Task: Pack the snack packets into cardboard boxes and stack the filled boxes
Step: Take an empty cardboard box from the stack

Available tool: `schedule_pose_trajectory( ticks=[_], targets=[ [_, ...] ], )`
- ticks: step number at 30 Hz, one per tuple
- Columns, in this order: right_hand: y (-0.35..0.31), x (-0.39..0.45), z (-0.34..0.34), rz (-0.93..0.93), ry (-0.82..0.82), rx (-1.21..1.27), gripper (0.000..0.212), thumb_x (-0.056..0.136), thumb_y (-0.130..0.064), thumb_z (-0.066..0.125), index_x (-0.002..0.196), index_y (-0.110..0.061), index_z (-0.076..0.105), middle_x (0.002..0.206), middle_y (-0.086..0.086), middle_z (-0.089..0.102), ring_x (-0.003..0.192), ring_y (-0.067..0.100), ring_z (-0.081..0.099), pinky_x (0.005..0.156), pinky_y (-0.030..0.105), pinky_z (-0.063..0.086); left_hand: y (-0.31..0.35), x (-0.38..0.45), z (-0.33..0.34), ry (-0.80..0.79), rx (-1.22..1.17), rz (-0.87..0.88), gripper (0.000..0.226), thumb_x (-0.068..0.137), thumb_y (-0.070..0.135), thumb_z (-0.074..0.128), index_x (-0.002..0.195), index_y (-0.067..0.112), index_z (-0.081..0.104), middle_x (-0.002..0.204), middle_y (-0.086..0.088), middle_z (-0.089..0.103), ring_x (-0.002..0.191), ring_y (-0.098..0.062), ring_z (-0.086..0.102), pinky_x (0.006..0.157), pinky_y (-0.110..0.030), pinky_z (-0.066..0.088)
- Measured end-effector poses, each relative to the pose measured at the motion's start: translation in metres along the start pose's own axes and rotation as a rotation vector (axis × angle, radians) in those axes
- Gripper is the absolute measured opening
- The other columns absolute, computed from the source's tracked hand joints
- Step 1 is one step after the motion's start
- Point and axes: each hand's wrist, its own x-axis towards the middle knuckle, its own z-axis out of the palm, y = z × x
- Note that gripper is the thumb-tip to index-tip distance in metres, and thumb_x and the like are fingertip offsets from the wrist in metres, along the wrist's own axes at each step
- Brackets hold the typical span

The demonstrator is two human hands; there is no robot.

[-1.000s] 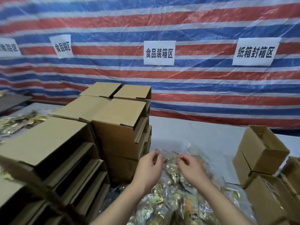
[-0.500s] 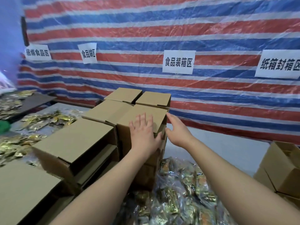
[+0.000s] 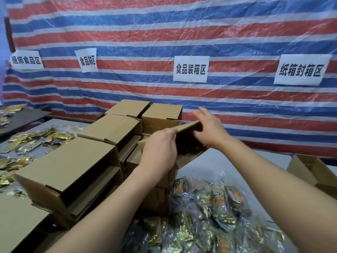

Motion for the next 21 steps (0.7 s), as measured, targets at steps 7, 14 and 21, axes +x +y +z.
schedule_pose_trajectory(
  ticks=[7, 14, 21],
  targets=[
    [0.023, -0.042, -0.07, -0.016, -0.097, -0.139, 0.007, 0.087, -0.025, 0.061, 0.082, -0.029, 0.064, 0.082, -0.008, 0.061, 0.082, 0.019, 0.06, 0.062, 0.031, 0.046, 0.036, 0.007, -0.026, -0.168, -0.267, 0.013, 0.03, 0.104, 0.019, 0.048, 0.127, 0.018, 0.066, 0.126, 0.001, 0.067, 0.119, -0.014, 0.057, 0.097, -0.019, 0.039],
    [0.063, -0.129, -0.05, 0.119, -0.188, -0.291, 0.023, 0.086, -0.032, 0.06, 0.064, -0.024, 0.054, 0.065, -0.003, 0.057, 0.062, 0.014, 0.055, 0.049, 0.025, 0.033, 0.033, -0.027, 0.026, -0.551, -0.496, -0.067, 0.025, 0.104, 0.025, 0.049, 0.12, 0.028, 0.068, 0.111, 0.014, 0.063, 0.108, -0.004, 0.056, 0.087, -0.022, 0.045],
    [0.097, -0.239, 0.046, 0.355, -0.461, -0.276, 0.017, 0.081, -0.031, 0.056, 0.069, -0.02, 0.052, 0.067, -0.004, 0.052, 0.062, 0.016, 0.052, 0.049, 0.025, 0.033, 0.008, -0.133, 0.109, -0.837, -0.599, -0.241, 0.021, 0.103, 0.022, 0.052, 0.106, 0.03, 0.071, 0.106, 0.012, 0.07, 0.102, -0.005, 0.062, 0.086, -0.02, 0.048]
  ],
)
